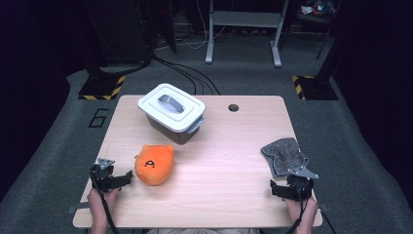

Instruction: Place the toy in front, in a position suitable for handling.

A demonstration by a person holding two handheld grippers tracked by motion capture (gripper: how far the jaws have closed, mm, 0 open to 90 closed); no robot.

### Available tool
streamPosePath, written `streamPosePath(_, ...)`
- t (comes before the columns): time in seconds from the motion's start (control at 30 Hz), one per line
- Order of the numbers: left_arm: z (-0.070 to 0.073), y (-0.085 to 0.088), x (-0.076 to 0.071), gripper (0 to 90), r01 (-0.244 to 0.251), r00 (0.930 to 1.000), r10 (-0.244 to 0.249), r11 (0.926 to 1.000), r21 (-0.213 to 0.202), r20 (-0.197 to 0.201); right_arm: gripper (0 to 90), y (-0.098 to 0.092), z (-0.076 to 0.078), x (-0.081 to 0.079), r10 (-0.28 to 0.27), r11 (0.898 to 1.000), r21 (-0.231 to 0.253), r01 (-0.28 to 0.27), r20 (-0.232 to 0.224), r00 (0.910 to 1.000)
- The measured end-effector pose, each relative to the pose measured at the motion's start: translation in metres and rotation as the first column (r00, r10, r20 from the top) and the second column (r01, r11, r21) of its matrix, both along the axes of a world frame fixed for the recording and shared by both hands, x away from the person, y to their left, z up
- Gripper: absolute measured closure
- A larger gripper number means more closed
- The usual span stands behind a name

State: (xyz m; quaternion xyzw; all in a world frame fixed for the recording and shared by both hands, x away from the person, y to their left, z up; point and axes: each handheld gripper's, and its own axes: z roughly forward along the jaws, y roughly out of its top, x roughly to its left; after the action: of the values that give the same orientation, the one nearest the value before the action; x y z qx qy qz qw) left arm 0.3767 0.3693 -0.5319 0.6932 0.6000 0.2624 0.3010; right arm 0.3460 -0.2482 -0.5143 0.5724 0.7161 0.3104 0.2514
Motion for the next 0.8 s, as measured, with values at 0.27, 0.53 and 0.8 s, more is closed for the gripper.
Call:
streamPosePath(0.27, 0.0, 0.001, 0.001, 5.5, 0.01, 0.9999, -0.01, 0.9999, -0.001, -0.001, 3.6, 0.001, -0.012, -0.01, -0.009, 1.0, -0.021, 0.009, -0.005, 0.9999)
streamPosePath(0.53, 0.001, 0.006, 0.003, 6.7, 0.063, 0.998, -0.063, 0.9979, -0.017, -0.002, 3.7, -0.002, -0.016, -0.01, 0.004, 1.0, -0.003, -0.004, -0.003, 1.0)
streamPosePath(0.8, 0.024, 0.011, -0.006, 7.1, 0.111, 0.991, -0.1, 0.9857, -0.126, 0.089, 3.3, -0.002, -0.016, -0.01, 0.004, 1.0, 0.004, -0.004, -0.011, 0.9999)
